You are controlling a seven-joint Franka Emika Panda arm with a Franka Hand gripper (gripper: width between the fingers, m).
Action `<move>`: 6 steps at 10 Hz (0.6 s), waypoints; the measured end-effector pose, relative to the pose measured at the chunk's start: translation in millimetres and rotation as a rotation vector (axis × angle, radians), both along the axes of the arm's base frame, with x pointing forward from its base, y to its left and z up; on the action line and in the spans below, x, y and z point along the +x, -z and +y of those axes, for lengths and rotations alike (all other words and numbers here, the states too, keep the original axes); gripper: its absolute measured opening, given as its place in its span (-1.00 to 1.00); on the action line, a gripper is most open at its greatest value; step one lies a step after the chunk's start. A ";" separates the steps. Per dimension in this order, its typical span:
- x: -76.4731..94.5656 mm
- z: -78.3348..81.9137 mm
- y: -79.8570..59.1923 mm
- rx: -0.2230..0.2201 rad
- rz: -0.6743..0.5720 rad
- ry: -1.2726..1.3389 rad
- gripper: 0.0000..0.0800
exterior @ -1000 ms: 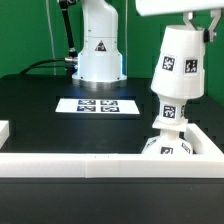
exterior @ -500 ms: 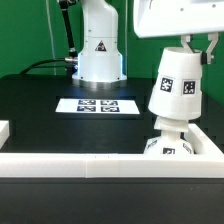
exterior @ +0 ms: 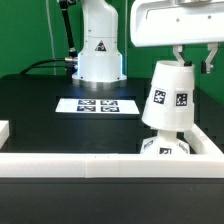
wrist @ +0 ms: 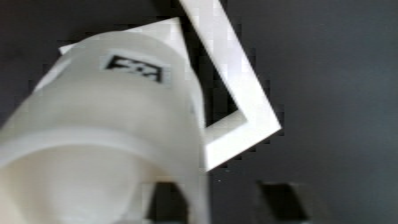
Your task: Assemble lamp
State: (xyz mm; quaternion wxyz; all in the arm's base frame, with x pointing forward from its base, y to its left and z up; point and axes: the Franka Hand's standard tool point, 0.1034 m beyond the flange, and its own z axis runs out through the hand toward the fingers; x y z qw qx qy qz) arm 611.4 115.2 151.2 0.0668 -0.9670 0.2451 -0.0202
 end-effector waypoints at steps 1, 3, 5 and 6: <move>-0.8 -3.7 -0.8 0.000 0.006 0.001 -0.10; -4.0 -19.4 -9.2 0.001 0.024 -0.007 0.40; -7.6 -41.7 -18.1 0.002 0.052 -0.013 0.65; -8.8 -45.7 -24.9 0.003 0.079 -0.009 0.73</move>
Offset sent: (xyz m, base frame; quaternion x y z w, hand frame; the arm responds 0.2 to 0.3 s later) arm -0.0187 -0.0437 0.0178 -0.0169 -0.0464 -0.0184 0.9986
